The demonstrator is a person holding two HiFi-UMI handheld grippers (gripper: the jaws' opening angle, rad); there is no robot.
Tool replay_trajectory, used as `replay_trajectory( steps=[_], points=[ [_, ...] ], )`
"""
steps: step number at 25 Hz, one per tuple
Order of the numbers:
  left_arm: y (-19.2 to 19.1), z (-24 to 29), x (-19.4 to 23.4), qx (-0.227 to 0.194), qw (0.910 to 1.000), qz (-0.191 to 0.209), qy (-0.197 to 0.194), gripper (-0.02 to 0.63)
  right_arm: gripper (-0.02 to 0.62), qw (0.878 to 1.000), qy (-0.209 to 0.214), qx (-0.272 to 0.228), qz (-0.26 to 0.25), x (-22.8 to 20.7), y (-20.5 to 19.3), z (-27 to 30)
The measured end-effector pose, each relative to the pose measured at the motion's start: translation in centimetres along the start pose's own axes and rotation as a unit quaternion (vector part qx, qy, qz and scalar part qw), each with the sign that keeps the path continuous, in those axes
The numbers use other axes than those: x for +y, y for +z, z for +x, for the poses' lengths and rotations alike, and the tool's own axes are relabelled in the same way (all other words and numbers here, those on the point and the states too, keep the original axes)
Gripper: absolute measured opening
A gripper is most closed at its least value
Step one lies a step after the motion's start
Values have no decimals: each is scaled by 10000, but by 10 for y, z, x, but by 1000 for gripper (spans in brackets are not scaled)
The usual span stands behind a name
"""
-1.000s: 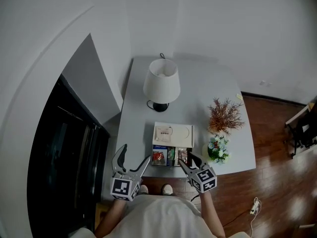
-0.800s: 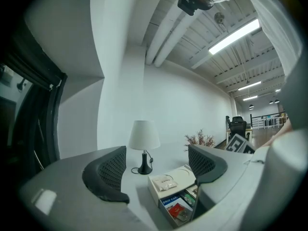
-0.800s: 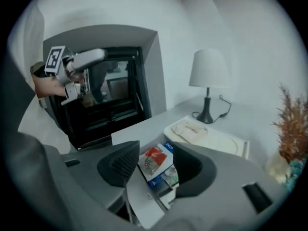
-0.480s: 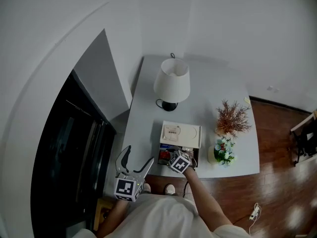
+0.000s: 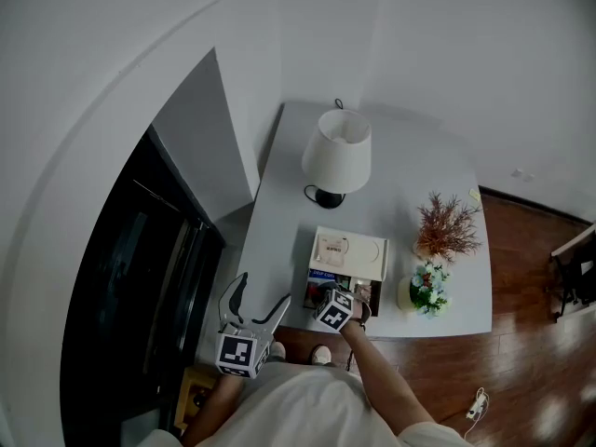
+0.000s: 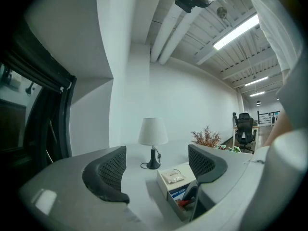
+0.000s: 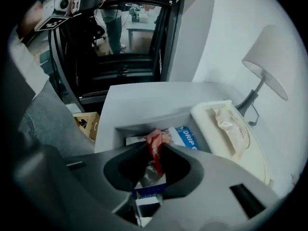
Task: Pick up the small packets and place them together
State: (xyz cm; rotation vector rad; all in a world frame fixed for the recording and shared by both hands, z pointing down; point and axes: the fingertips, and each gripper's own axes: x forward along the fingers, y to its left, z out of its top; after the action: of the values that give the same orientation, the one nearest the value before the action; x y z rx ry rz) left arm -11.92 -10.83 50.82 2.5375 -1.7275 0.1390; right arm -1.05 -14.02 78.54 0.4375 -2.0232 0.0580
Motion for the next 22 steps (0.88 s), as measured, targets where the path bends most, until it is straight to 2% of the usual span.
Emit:
replay_trajectory(
  steps=[1,4,8,10,15,18,22],
  points=[
    [0,1,-1,1,10000,-2,-9,403,100,10000,-12,-52,70,0,0,-3],
    [2,3,-4,-20,10000,-27,-45,403,97,9988,-71,-376,301,1,5,-26],
    [-3,8,-5,30,9999,-34,-105,403,97,9885,-476,-1139,877,-22,8,-79],
    [-3,10,-8,38,9999,-27,-161,403,98,9830,-748,-1263,1101,-47,-6,-99],
    [-4,15,-16,69,9996,-28,-264,403,106,9791,-1242,-957,1294,-125,-48,-119],
    [-5,17,-20,108,9995,-28,-289,403,112,9834,-1155,-682,1221,-151,-64,-110],
    [-5,18,-20,143,9996,-16,-262,403,115,9894,-860,-324,1122,-162,-80,-86]
  ],
)
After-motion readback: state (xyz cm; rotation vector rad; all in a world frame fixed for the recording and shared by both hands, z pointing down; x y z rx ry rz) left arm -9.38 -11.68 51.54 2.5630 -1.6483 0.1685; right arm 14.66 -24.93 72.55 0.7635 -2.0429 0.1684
